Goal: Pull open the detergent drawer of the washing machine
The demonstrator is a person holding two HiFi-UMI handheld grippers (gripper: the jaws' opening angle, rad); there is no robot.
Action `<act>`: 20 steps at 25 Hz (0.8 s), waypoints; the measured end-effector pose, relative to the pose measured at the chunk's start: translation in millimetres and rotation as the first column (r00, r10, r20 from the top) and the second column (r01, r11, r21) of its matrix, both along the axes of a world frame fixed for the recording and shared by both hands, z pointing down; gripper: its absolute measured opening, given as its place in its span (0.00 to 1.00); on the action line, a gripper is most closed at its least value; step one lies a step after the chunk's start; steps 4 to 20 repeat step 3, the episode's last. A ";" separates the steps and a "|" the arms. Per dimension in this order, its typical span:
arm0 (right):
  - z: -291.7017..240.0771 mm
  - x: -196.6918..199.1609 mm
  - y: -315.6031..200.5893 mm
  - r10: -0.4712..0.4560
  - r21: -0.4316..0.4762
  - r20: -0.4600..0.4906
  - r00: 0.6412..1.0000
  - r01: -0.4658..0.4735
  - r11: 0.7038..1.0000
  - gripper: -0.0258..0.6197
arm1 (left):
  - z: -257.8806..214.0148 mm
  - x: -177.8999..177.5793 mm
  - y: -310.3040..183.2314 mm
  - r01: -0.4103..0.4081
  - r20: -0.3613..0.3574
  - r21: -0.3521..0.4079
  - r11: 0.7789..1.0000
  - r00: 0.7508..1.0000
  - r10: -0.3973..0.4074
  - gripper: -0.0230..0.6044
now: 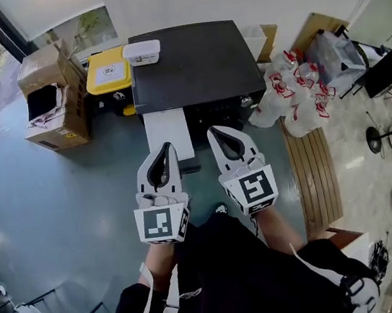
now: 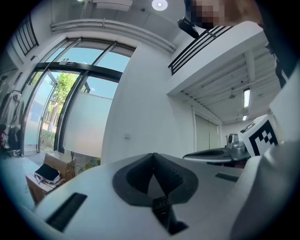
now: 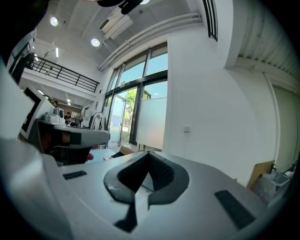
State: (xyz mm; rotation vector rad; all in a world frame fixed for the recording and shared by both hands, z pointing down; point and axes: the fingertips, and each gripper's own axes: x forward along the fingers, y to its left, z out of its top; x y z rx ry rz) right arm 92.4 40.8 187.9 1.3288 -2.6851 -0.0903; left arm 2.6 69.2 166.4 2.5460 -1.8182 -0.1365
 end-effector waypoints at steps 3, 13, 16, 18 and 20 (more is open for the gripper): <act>1.0 2.2 -0.7 0.001 0.000 -0.001 1.000 -0.001 1.000 0.05 | 1.1 1.3 -0.3 0.001 -0.005 0.001 1.000 1.000 -0.001 0.07; 1.0 2.2 -0.7 0.001 0.000 -0.001 1.000 -0.001 1.000 0.05 | 1.1 1.3 -0.3 0.001 -0.005 0.001 1.000 1.000 -0.001 0.07; 1.0 2.2 -0.7 0.001 0.000 -0.001 1.000 -0.001 1.000 0.05 | 1.1 1.3 -0.3 0.001 -0.005 0.001 1.000 1.000 -0.001 0.07; 1.0 2.2 -0.7 0.001 0.000 -0.001 1.000 -0.001 1.000 0.05 | 1.1 1.3 -0.3 0.001 -0.005 0.001 1.000 1.000 -0.001 0.07; 1.0 2.2 -0.7 0.001 0.000 -0.001 1.000 -0.001 1.000 0.05 | 1.1 1.3 -0.3 0.001 -0.005 0.001 1.000 1.000 -0.001 0.07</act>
